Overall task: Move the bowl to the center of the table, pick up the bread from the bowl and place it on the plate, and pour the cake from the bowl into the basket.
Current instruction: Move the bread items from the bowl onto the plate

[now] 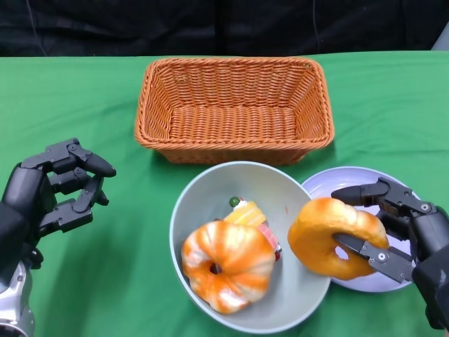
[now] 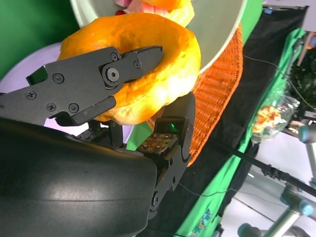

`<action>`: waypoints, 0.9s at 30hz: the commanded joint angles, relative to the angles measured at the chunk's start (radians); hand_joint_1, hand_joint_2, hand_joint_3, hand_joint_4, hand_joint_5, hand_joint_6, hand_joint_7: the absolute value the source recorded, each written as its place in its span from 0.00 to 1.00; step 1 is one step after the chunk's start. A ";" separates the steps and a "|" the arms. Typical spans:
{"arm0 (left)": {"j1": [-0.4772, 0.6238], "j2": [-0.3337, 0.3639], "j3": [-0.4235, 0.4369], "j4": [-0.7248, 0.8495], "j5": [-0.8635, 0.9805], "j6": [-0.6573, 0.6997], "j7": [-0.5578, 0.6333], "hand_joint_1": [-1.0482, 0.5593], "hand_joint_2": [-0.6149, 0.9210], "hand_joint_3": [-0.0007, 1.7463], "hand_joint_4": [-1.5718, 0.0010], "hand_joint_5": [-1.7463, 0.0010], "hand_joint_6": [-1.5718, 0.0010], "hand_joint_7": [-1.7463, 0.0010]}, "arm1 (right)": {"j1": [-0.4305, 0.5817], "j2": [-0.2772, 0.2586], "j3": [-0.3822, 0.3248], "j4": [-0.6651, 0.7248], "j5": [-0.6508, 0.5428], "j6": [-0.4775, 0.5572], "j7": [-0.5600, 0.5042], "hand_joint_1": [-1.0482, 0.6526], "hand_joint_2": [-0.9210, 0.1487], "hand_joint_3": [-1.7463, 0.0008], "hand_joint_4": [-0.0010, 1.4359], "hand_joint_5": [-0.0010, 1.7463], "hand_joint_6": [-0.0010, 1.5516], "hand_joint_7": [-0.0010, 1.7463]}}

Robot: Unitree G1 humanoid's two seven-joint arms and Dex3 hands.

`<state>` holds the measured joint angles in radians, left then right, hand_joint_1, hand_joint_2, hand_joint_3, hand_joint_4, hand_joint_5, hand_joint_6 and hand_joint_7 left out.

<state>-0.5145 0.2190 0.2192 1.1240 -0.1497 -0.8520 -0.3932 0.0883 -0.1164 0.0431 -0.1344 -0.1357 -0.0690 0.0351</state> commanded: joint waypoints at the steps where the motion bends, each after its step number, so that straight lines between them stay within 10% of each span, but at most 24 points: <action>1: -0.013 0.022 0.009 0.010 0.002 0.000 0.005 0.67 0.85 0.52 0.51 0.10 0.48 0.34 | 0.019 -0.010 -0.011 0.015 -0.005 0.005 -0.004 0.57 0.00 0.95 0.45 0.78 0.45 0.56; 27: -0.012 0.026 0.008 0.014 0.021 0.005 0.023 0.68 0.84 0.53 0.52 0.11 0.49 0.33 | -0.009 0.127 -0.088 0.016 0.218 -0.192 -0.024 0.57 0.00 0.92 0.47 0.86 0.45 0.61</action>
<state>-0.5172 0.2255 0.2191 1.1346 -0.1277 -0.8495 -0.3772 0.0750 0.0060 -0.0344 -0.0842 0.0491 -0.2781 0.0046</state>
